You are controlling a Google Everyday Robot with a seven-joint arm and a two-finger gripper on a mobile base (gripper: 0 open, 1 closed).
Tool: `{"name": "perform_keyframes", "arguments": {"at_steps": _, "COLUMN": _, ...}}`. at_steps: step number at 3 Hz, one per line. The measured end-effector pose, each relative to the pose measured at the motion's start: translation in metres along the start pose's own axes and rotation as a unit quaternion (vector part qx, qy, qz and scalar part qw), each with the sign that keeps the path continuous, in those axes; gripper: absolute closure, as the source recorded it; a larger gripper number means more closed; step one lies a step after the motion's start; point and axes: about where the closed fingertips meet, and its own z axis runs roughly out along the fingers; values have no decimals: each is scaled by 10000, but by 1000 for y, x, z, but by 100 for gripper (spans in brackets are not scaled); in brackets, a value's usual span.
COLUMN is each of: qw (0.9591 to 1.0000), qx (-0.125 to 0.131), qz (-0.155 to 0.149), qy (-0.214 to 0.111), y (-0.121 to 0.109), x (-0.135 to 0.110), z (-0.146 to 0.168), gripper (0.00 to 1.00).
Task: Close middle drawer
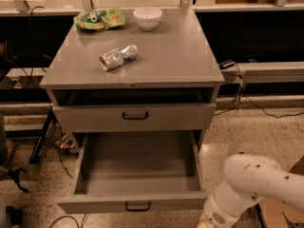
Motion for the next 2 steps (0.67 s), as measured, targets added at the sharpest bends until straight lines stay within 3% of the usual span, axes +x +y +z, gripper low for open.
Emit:
{"name": "perform_keyframes", "arguments": {"at_steps": 1, "qw": 9985, "qx": -240, "qz": 327, "qy": -365, "y": -16, "x": 0, "z": 63, "gripper": 66}}
{"name": "perform_keyframes", "arguments": {"at_steps": 2, "qw": 9979, "qx": -309, "qz": 359, "qy": -433, "y": -17, "x": -3, "z": 74, "gripper": 89}}
